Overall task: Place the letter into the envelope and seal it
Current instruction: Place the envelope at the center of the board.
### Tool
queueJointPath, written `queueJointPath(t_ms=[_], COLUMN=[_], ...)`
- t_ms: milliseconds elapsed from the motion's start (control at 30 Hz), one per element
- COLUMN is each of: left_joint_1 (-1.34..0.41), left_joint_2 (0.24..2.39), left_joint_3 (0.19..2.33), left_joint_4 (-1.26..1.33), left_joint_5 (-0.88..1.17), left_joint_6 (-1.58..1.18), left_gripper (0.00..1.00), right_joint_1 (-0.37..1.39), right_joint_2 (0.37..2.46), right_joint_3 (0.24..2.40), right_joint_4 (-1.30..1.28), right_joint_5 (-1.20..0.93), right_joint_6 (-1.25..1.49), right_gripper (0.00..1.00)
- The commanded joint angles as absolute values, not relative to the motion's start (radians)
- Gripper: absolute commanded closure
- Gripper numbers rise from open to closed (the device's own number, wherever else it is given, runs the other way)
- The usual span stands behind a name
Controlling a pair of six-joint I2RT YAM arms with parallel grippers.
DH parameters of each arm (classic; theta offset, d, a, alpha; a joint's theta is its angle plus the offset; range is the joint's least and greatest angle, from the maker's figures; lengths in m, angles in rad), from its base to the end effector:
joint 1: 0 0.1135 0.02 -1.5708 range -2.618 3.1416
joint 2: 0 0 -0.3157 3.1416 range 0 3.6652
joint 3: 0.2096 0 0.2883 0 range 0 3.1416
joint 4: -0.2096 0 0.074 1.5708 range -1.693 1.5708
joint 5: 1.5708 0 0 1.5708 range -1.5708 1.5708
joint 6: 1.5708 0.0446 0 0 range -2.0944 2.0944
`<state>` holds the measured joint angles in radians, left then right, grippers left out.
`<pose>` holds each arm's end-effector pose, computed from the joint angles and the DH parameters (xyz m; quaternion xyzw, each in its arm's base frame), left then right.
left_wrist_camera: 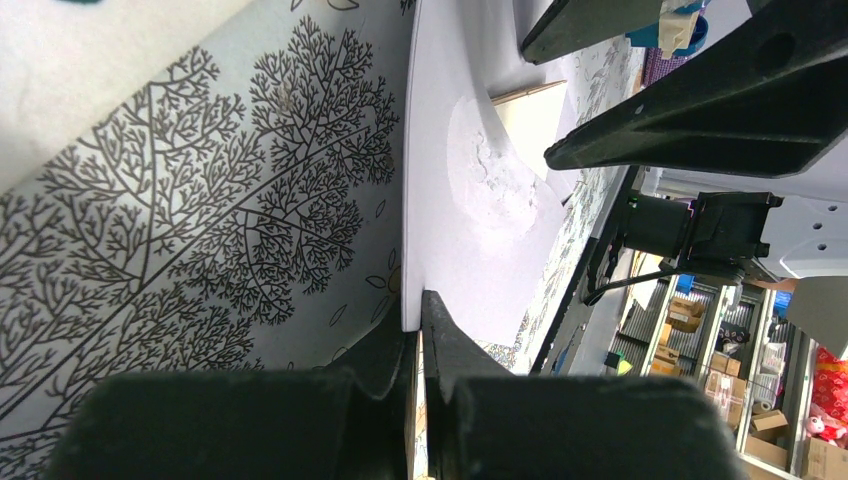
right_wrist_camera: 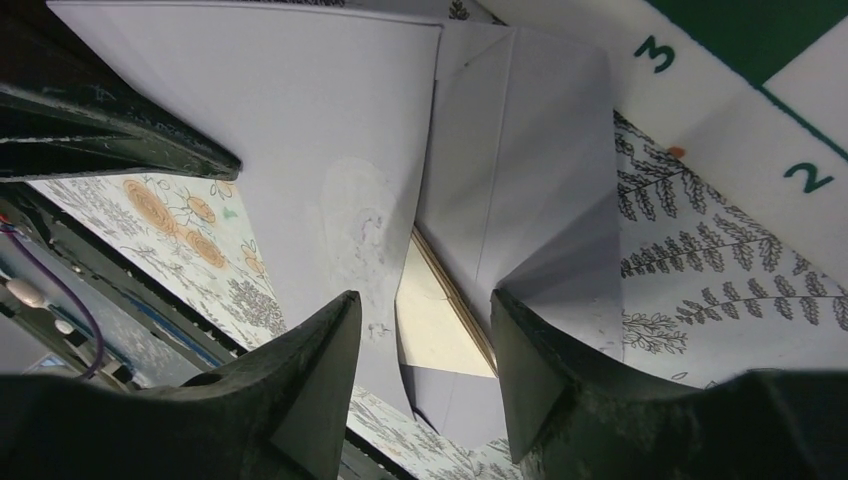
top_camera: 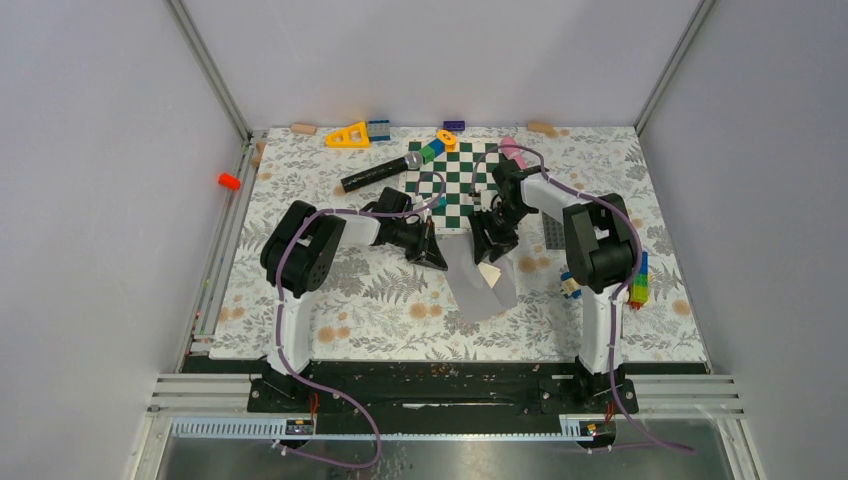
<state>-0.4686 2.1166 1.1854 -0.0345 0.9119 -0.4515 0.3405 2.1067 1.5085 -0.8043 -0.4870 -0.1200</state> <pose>0.3927 -0.2383 0.1096 0.1385 0.8559 -0.4954 0.0531 0.4332 0.1756 0.1639 -0.2404 0.9369 0.2478 0.0546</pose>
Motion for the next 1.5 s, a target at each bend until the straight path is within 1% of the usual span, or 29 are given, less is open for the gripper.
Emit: queueJointPath(t_ms=[0,267,467,567,767,1067,1467], left_joint_1=[-0.475,-0.461,-0.45,-0.446,-0.443,-0.434,-0.434], left_joint_2=[2.128,2.12,2.121,2.114,2.111,2.103,2.099], left_joint_3=[1.192,1.18,1.167,1.159,1.156,1.138,1.133], left_joint_4=[-0.066,-0.062,-0.039,-0.029,-0.025,-0.005,-0.004], left_joint_5=[0.859,0.855,0.859,0.857,0.854,0.838,0.832], left_joint_6=[-0.417,-0.425,-0.446,-0.451,-0.453,-0.478,-0.482], left_gripper=[1.0,1.0,1.0,1.0,1.0,1.0,1.0], right_joint_1=[0.335,0.284,0.257,0.25,0.246,0.235,0.236], right_joint_2=[2.138,2.112,2.084,2.08,2.063,1.903,1.916], right_joint_3=[1.51,1.43,1.373,1.349,1.322,1.17,1.151], right_joint_4=[-0.833,-0.799,-0.752,-0.732,-0.69,-0.574,-0.573], right_joint_5=[-0.539,-0.583,-0.612,-0.642,-0.667,-0.566,-0.611], right_joint_6=[-0.071,-0.016,0.035,0.052,0.092,0.18,0.178], right_gripper=[0.44,0.6,0.92,1.0,1.0,1.0,1.0])
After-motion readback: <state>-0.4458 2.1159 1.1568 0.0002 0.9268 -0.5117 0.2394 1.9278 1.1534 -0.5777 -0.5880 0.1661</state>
